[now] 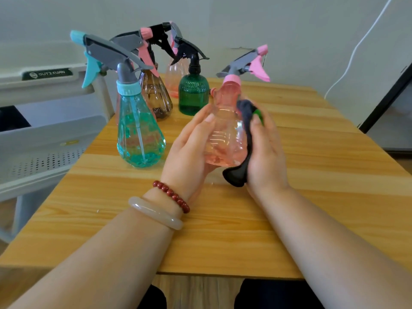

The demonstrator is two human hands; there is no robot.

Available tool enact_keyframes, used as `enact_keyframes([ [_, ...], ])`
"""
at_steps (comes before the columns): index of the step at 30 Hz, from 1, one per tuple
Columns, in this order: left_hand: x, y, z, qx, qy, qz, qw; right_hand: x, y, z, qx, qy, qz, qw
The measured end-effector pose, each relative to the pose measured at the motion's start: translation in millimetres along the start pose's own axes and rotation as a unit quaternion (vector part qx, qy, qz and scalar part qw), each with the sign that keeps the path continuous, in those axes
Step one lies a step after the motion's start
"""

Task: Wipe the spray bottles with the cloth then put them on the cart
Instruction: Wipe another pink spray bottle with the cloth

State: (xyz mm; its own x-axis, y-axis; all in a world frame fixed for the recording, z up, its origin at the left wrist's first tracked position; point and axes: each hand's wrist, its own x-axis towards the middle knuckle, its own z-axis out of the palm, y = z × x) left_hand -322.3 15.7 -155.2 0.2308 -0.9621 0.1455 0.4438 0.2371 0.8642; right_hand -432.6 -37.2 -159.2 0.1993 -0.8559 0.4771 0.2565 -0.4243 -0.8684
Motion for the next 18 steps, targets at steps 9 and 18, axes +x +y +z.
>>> enact_keyframes([
  [9, 3.0, 5.8, -5.4, -0.011, 0.024, 0.028, 0.999, -13.5, -5.0, 5.2, -0.217, -0.162, -0.241, 0.932],
  [18, -0.7, -0.2, 4.4, -0.016, 0.007, 0.046, 0.999, -0.6, 3.9, -0.7, 0.086, -0.015, 0.083, 0.993],
])
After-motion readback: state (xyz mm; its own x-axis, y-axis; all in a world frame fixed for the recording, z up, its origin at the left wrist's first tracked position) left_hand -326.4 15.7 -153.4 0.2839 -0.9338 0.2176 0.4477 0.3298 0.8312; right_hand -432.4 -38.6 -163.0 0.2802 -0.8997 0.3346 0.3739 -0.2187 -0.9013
